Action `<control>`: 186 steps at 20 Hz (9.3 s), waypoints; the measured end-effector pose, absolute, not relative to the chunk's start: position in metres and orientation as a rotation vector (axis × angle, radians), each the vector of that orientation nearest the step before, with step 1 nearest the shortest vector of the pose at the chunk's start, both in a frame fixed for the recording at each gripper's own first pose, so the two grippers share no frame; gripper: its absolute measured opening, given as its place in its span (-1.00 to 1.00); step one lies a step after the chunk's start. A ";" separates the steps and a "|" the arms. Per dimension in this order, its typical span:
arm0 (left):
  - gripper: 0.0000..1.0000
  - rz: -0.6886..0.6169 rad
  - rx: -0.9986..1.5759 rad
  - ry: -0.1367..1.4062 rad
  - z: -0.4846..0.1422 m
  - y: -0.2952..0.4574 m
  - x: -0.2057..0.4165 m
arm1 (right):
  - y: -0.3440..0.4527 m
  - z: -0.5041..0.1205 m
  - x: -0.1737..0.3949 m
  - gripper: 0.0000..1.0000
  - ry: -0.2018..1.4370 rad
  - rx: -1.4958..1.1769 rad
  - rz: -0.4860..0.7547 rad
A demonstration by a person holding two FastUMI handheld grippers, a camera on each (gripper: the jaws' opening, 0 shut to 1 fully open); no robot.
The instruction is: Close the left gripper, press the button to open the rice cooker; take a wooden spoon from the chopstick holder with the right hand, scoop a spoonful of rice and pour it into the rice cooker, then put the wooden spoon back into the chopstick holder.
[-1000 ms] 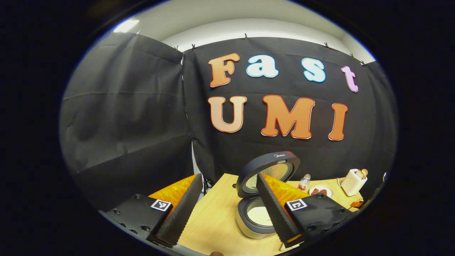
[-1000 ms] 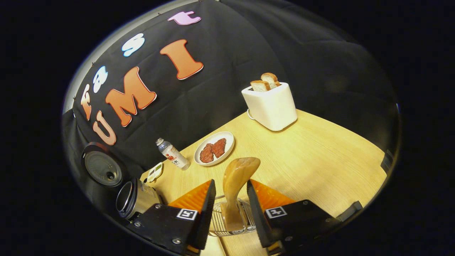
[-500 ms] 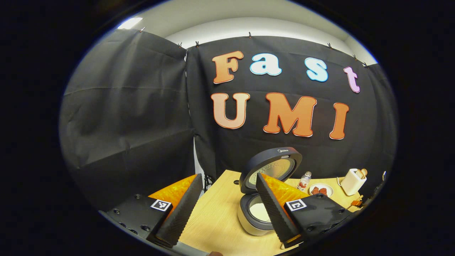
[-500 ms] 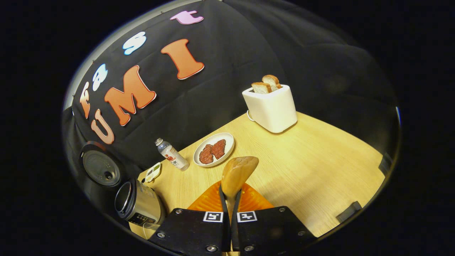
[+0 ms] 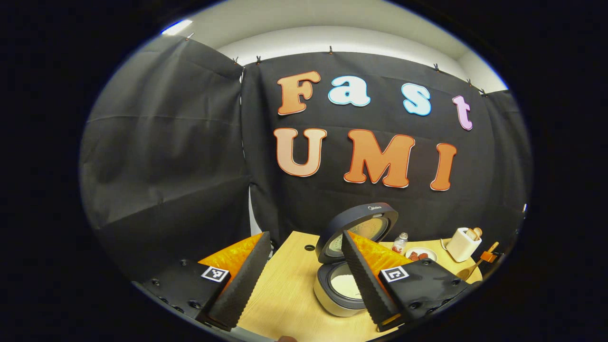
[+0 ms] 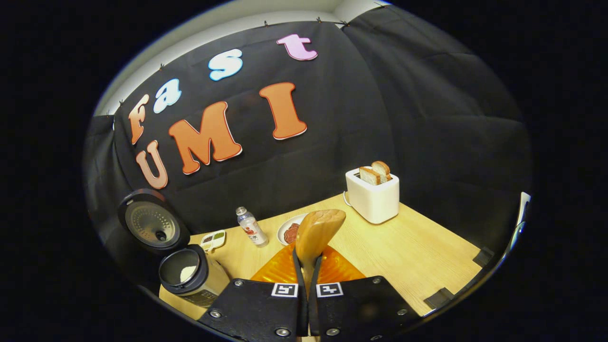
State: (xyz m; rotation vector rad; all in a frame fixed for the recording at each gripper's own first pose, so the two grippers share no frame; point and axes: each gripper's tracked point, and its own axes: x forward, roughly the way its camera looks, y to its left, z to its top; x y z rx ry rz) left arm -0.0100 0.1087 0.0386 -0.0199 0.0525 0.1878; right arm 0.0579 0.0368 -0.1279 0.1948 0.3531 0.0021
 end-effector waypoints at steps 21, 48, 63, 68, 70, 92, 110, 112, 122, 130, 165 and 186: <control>1.00 0.099 0.020 0.081 0.019 0.157 -0.001 | 0.112 -0.253 -0.002 -1.00 0.444 -0.119 -0.027; 0.99 0.066 0.028 0.123 0.001 0.149 0.002 | 0.170 -0.299 -0.022 -1.00 0.576 0.709 -0.060; 1.00 0.080 -0.016 0.085 0.010 0.167 0.003 | 0.120 -0.234 -0.044 -1.00 0.547 1.078 -0.150; 0.99 0.096 -0.029 0.075 0.011 0.179 0.003 | 0.125 -0.201 -0.040 -1.00 0.527 1.115 -0.125; 1.00 0.104 -0.026 0.068 0.012 0.184 0.003 | 0.131 -0.186 -0.037 -1.00 0.517 1.121 -0.110; 0.99 0.087 -0.033 0.030 0.026 0.187 -0.010 | 0.289 -0.105 0.110 -1.00 0.419 0.711 0.136; 1.00 0.096 -0.044 0.020 0.027 0.189 0.002 | 0.343 -0.093 0.123 -1.00 0.329 0.287 0.263; 1.00 0.098 -0.042 0.020 0.027 0.190 0.002 | 0.346 -0.090 0.122 -1.00 0.316 0.257 0.279; 0.99 0.116 -0.041 0.018 0.028 0.195 -0.002 | 0.372 -0.078 0.112 -1.00 0.232 0.038 0.373; 0.99 0.130 -0.041 0.023 0.025 0.201 -0.002 | 0.400 -0.075 0.101 -1.00 0.157 -0.174 0.467; 0.99 0.061 -0.042 0.012 0.040 0.144 0.026 | 0.042 -0.110 0.086 -1.00 0.244 0.237 -0.049; 0.99 0.152 -0.008 0.071 0.028 0.140 0.007 | -0.019 -0.270 0.083 -0.72 0.481 0.326 -0.183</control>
